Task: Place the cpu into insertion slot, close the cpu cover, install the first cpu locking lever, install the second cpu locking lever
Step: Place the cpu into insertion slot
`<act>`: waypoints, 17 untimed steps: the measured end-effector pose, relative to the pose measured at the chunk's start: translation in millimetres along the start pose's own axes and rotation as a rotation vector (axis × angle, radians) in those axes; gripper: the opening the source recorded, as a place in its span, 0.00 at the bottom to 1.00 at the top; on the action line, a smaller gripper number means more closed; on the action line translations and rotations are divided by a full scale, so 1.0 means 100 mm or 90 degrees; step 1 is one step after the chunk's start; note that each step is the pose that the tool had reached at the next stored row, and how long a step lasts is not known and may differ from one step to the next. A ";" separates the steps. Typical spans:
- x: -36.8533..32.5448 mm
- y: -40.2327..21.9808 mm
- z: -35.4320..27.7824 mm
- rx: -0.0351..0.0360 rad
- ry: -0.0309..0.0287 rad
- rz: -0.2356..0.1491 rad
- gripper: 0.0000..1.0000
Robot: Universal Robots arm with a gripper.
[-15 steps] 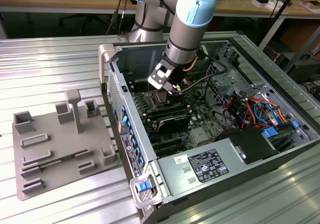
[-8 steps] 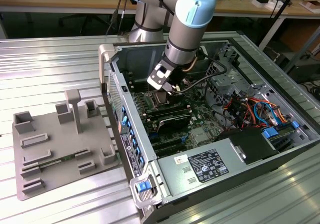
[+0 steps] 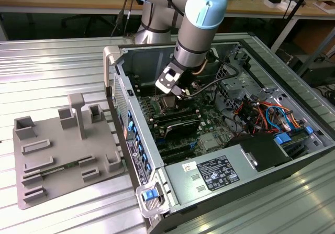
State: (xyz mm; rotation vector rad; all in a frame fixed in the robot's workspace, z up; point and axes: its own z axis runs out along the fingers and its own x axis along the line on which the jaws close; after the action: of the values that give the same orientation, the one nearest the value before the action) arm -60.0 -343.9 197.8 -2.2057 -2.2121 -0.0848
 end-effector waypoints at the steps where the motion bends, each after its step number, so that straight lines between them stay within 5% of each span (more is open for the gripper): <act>1: 0.000 -0.002 0.000 0.0000 0.0000 0.000 0.61; 11: 0.002 -0.023 -0.036 0.0000 0.0001 -0.001 0.61; 15: 0.002 -0.079 -0.037 0.0000 0.0006 -0.001 0.61; 16: 0.002 -0.084 -0.036 0.0020 0.0014 -0.040 0.61; 17: -0.003 -0.084 -0.036 0.0029 -0.0017 -0.053 0.61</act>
State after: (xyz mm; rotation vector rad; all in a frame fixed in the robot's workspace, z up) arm -68.5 -344.4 201.1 -2.1128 -2.3025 -0.0779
